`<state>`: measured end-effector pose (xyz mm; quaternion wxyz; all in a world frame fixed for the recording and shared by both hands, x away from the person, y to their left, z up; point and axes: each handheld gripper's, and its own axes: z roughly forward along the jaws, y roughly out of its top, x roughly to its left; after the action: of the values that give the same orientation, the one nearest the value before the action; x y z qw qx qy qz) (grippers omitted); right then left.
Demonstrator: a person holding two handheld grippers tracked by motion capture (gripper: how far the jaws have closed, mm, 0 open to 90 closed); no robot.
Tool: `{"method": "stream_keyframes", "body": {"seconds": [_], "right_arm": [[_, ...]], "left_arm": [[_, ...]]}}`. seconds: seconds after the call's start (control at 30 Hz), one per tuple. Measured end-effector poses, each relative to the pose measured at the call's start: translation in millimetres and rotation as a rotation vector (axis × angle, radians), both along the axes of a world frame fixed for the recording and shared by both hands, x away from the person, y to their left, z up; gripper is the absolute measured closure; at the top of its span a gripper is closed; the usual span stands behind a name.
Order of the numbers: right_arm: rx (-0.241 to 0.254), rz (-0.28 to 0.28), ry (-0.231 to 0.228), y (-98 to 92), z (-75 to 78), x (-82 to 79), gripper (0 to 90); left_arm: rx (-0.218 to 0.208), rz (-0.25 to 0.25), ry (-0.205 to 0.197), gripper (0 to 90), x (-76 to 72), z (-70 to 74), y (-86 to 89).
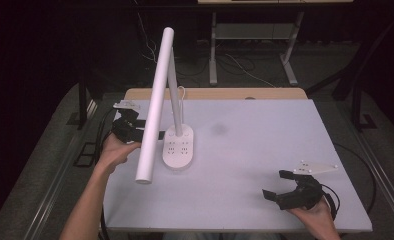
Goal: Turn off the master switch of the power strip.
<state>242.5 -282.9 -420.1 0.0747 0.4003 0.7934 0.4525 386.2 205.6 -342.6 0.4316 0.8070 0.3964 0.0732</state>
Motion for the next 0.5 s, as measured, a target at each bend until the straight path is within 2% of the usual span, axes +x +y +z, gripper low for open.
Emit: {"method": "stream_keyframes", "body": {"seconds": [0.17,0.5], "right_arm": [[0.000,0.001,0.004,0.4,0.1,-0.1,0.1],[0.000,0.001,0.007,1.0,-1.0,0.8,0.1]], "left_arm": [[0.007,0.008,0.008,7.8,5.2,-4.1,-0.2],[-0.009,0.047,0.016,8.4,16.0,-13.1,-2.9]]}}
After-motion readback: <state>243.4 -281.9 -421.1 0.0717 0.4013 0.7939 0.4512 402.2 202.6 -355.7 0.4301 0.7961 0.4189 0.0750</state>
